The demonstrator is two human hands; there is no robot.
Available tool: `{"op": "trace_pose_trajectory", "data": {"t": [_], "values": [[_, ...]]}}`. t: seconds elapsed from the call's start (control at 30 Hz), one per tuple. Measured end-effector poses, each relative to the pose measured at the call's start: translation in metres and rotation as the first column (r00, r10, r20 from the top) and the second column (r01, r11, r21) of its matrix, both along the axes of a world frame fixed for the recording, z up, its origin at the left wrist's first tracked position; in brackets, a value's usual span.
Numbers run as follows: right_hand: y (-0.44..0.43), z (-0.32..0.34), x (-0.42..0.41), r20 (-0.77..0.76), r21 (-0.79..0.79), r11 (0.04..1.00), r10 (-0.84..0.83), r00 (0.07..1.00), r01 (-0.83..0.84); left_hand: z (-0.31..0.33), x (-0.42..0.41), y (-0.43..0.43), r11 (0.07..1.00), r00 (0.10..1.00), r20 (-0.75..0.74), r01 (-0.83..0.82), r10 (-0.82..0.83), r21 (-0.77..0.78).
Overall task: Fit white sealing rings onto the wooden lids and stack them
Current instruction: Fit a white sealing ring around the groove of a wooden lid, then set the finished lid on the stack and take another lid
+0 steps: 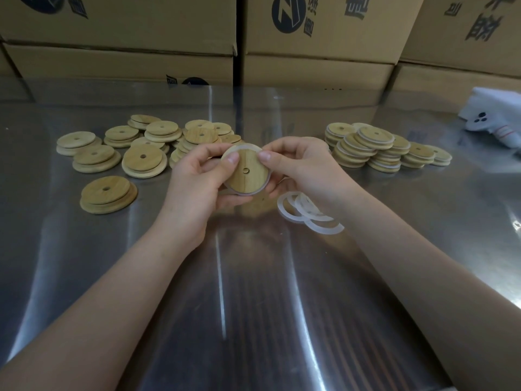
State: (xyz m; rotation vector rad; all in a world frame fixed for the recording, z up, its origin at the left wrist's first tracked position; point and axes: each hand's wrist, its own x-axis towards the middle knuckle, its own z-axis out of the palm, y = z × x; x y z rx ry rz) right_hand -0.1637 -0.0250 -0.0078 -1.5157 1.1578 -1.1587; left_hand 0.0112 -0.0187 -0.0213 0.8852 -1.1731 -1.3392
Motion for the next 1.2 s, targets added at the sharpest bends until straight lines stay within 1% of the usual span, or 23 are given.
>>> {"op": "trace_pose_trajectory", "data": {"t": [0.2,0.27,0.37,0.53,0.6,0.67,0.8,0.97,1.2], "values": [[0.000,0.000,0.003,0.008,0.048,0.999,-0.008,1.000,0.008,-0.002,-0.001,-0.002,0.999,0.998,0.054,-0.038,0.037,0.027],[0.000,0.001,0.003,0.039,0.052,0.998,-0.031,0.999,0.029,-0.002,-0.001,-0.003,0.998,0.997,0.070,-0.047,0.045,0.029],[-0.002,0.003,0.000,0.131,0.071,0.992,-0.108,0.985,0.100,-0.001,-0.002,-0.003,0.998,0.992,0.111,-0.064,0.060,0.030],[-0.006,0.005,-0.013,0.315,0.095,0.959,-0.282,0.906,0.265,-0.003,-0.003,-0.003,0.999,0.974,0.221,-0.050,0.047,0.005],[-0.008,0.005,-0.020,0.348,0.099,0.937,-0.348,0.870,0.335,-0.005,-0.004,-0.002,1.000,0.957,0.288,-0.020,0.026,-0.024],[-0.011,0.005,-0.027,0.365,0.136,0.910,-0.413,0.835,0.391,-0.006,-0.005,-0.002,0.998,0.937,0.348,0.002,0.018,-0.057],[-0.015,0.002,-0.037,0.377,0.178,0.881,-0.473,0.796,0.438,-0.008,-0.006,0.000,0.991,0.887,0.461,0.050,0.012,-0.124],[-0.020,-0.003,-0.044,0.364,0.190,0.856,-0.517,0.775,0.481,-0.009,-0.006,-0.001,0.987,0.858,0.513,0.073,0.010,-0.142],[-0.027,-0.010,-0.052,0.242,0.188,0.825,-0.564,0.789,0.533,-0.011,-0.006,0.000,0.983,0.834,0.551,0.089,0.017,-0.164]]}}
